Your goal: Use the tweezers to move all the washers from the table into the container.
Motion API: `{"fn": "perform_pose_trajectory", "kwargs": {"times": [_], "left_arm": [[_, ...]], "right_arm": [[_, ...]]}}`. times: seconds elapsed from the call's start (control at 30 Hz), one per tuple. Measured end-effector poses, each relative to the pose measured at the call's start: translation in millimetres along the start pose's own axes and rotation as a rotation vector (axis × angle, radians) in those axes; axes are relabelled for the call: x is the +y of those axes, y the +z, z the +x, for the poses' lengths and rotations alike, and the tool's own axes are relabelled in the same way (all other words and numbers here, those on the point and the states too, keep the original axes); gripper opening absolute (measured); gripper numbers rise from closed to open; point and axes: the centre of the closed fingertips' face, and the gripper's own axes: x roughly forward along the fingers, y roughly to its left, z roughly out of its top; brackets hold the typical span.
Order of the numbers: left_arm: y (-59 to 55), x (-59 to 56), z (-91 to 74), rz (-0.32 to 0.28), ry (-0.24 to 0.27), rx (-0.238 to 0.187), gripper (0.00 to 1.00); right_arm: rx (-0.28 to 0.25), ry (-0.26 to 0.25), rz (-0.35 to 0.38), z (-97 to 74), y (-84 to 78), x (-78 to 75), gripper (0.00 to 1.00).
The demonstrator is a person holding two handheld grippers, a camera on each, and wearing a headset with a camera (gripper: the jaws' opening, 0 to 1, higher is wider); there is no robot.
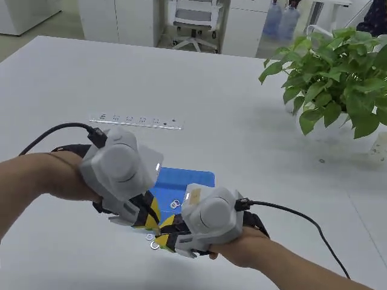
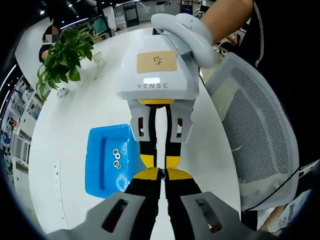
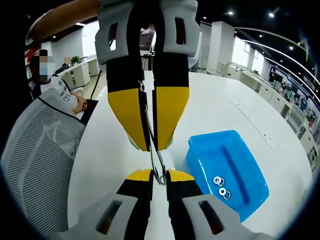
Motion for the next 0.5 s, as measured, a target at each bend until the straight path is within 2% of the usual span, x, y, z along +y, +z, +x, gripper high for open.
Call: {"fn": "perform_pose_trajectory", "kwargs": {"times": [0.13, 0.5], "left_arm": [[-3.1, -2.5, 2.8, -0.005, -0.003, 0.004, 0.06], [-11.7, -0.7, 8.2, -0.018, -0.003, 0.014, 0.06]], "right_arm": [[0.005, 0.004, -0.001, 3.2, -1.7, 2.3, 0.11], [0.008, 0.009, 0.002, 13.1, -5.5, 0.4, 0.12]]}}
